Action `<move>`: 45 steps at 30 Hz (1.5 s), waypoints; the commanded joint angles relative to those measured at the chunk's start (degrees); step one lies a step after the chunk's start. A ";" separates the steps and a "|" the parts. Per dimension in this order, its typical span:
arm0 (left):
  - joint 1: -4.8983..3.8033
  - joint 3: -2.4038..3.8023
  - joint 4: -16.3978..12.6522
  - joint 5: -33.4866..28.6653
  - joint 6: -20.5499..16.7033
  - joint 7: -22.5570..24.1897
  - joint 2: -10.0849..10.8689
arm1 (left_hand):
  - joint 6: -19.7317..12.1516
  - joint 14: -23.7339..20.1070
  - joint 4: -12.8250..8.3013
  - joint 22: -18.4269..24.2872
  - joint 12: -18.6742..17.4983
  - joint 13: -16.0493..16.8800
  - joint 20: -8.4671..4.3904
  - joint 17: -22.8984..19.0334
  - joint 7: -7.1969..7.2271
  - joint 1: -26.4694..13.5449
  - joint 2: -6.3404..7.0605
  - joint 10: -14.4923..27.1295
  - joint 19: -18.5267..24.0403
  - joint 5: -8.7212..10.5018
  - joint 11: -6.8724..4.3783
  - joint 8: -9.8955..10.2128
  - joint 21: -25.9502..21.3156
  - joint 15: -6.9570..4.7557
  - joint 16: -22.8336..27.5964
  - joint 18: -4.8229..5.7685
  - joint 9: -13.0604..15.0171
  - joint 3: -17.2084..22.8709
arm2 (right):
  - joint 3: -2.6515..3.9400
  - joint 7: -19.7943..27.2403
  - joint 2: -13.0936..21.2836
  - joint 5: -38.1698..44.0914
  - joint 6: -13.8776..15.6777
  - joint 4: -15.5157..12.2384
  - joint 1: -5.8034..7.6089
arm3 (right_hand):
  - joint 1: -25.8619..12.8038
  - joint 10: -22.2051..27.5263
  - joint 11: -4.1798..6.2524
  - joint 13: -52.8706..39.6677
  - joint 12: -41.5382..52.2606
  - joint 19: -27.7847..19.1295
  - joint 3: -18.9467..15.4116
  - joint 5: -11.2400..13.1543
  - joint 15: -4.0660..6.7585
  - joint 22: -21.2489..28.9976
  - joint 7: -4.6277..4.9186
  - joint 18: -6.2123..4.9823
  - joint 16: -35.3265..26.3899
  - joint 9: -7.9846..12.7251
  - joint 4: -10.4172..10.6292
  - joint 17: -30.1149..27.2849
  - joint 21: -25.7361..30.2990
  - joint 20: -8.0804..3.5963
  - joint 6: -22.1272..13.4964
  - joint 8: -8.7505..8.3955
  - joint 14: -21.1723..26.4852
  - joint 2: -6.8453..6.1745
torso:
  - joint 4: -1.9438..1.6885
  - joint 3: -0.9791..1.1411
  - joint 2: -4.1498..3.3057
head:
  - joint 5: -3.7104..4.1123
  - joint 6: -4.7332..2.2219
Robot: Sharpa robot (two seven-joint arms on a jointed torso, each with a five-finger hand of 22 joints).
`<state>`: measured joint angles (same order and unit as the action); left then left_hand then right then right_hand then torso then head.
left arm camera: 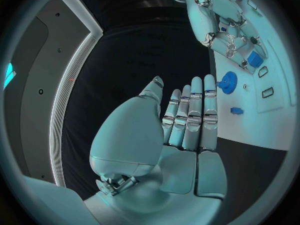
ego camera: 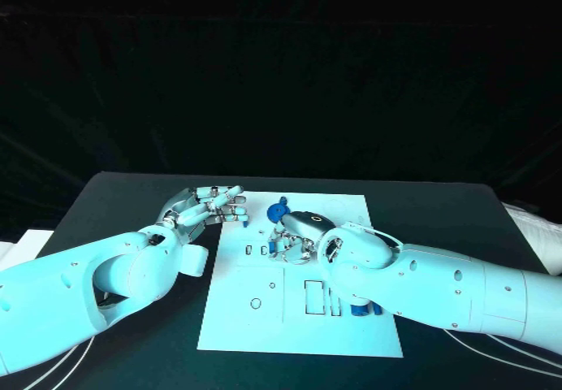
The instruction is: Assemble the parts on the task board
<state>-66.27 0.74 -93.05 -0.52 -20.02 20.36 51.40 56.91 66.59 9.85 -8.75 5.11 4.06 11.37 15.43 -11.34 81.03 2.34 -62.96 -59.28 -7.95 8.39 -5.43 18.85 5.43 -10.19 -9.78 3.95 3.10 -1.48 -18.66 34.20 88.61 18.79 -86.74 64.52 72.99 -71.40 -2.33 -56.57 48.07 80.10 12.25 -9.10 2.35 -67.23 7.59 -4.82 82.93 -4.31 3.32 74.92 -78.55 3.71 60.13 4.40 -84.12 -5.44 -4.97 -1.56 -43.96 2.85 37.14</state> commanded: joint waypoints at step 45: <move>-7.50 -0.06 8.69 51.90 21.78 -51.04 -8.04 | 6.01 23.41 6.35 -63.94 53.91 51.64 -8.84 74.57 7.28 -11.85 -2.47 -11.78 -24.32 2.06 -8.86 -13.73 61.33 -9.20 -79.81 6.29 10.49 -7.24 | 1.02 24.92 23.24 -42.64 8.65 -10.71 12.06 | 2.48 5.26 -0.81 5.01 -4.45 -1.11 -9.76 -3.38 -1.09 1.66 0.59 -0.15 -3.34 0.15 2.67 -0.61 1.54 1.05 -3.78 0.12 -2.26 1.85 | 1.49 1.24 3.37 | -1.31 0.77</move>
<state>-73.38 0.66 -85.05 40.28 -5.82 -20.79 44.23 63.02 84.13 16.35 -72.22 58.14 54.84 2.43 74.95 -4.40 69.58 -0.02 -74.37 -83.32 -6.13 -0.34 -18.63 79.87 -3.36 -89.86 -4.41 13.98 -3.72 -0.43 4.92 57.36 50.96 29.36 -97.71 76.51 75.20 -65.69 -3.13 -51.64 43.47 79.08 2.76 -12.20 1.32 -65.64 8.34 -4.82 79.92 -4.08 6.01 74.40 -77.13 4.73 56.08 4.41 -83.92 -3.71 -3.67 -0.52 -41.01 1.72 37.79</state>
